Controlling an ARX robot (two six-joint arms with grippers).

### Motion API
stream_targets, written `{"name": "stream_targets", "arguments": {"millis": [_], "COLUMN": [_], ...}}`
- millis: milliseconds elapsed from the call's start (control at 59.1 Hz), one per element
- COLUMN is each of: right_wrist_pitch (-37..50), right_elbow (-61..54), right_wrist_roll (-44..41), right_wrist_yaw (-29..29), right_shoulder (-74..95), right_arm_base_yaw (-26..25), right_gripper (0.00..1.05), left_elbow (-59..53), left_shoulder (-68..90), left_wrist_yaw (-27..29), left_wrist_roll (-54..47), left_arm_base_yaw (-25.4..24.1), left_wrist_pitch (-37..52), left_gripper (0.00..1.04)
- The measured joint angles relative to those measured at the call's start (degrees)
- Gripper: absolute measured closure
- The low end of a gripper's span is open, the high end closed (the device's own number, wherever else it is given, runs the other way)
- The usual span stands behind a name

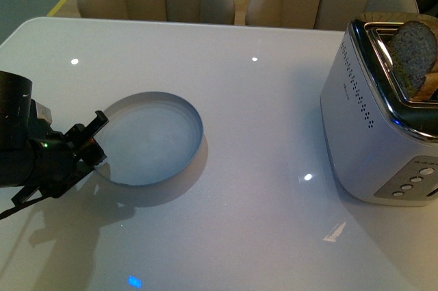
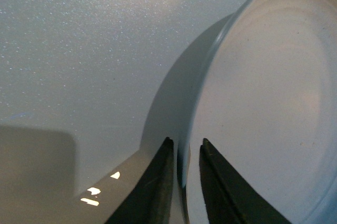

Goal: Left arm holds plate, right arm toasts bread

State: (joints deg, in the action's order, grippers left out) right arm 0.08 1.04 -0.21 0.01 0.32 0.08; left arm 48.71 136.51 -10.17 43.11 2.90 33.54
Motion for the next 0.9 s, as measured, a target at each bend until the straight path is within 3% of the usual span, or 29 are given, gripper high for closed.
{"name": "stream_targets", "arguments": {"millis": [440, 593, 745, 813, 898], "right_wrist_pitch": [0.0, 0.0, 0.0, 0.0, 0.0], "right_elbow": [0.0, 0.0, 0.0, 0.0, 0.0], "right_wrist_roll": [0.0, 0.02, 0.02, 0.0, 0.02], "right_wrist_yaw": [0.02, 0.0, 0.02, -0.02, 0.02], "right_shoulder": [0.0, 0.0, 0.0, 0.0, 0.0], "right_arm_base_yaw": [0.0, 0.0, 0.0, 0.0, 0.0], "right_gripper": [0.09, 0.09, 0.09, 0.09, 0.09], "left_elbow": [-10.93, -14.43, -14.97, -18.93, -25.31], "left_shoulder": [-23.47, -36.39, -50.42, -53.24, -56.41], "left_wrist_yaw": [2.82, 6.27, 12.81, 18.88, 19.3], "left_wrist_roll": [-0.24, -0.15, 1.16, -7.39, -21.66], "left_arm_base_yaw": [-0.44, 0.31, 4.59, 7.04, 7.54], "left_wrist_pitch": [-2.62, -6.93, -12.85, 0.68, 16.94], "left_gripper": [0.06, 0.07, 0.07, 0.17, 0.32]}}
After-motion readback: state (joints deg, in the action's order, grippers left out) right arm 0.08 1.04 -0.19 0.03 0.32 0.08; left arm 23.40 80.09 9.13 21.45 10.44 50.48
